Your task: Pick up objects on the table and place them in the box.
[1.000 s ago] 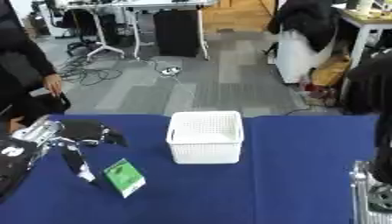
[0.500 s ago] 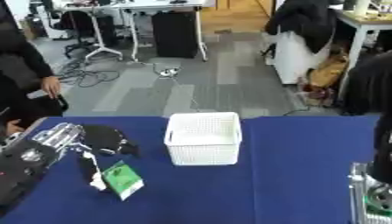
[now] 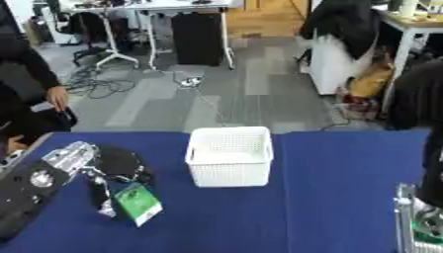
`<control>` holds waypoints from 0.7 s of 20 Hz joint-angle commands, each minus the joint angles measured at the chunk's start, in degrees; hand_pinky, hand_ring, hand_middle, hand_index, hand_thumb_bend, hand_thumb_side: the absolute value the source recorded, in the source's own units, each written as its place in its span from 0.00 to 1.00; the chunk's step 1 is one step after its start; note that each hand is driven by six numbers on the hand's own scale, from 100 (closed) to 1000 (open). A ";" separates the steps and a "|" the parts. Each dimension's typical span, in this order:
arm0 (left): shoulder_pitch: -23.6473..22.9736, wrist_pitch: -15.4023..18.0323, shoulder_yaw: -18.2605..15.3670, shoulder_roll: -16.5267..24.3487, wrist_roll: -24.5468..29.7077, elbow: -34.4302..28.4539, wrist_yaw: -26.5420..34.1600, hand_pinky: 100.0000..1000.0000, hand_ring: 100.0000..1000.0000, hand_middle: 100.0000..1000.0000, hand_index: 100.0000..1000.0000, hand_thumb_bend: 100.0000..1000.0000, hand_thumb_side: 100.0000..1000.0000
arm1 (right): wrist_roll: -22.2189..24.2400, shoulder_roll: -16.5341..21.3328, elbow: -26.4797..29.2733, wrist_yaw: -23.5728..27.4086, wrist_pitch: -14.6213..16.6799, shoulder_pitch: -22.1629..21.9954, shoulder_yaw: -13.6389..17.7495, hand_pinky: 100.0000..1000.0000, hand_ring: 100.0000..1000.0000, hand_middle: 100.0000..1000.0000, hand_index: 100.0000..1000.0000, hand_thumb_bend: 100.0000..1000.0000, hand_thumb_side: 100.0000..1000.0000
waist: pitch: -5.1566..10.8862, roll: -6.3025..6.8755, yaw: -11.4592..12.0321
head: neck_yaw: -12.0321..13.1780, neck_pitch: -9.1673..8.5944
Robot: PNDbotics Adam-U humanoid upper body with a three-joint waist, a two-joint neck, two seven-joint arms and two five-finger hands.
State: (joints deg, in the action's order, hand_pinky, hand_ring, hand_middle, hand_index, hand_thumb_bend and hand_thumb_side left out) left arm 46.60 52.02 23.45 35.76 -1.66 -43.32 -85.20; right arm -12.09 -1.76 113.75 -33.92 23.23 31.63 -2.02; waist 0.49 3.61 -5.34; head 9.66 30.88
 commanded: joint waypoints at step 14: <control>1.73 -0.05 -1.89 -0.79 -8.62 5.22 -13.24 0.71 0.71 0.81 0.92 0.31 0.61 | 0.28 -0.28 0.84 0.15 0.03 1.15 -0.30 0.00 0.00 0.00 0.34 0.09 1.00 | 0.61 -0.09 -0.01 | 0.97 0.15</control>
State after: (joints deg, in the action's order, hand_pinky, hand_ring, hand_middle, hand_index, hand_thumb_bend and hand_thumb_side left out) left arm 47.50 51.98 22.05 34.17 -9.53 -38.49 -97.17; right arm -12.04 -1.76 113.75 -33.91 23.22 31.63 -2.04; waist 0.49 3.59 -5.34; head 10.15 30.92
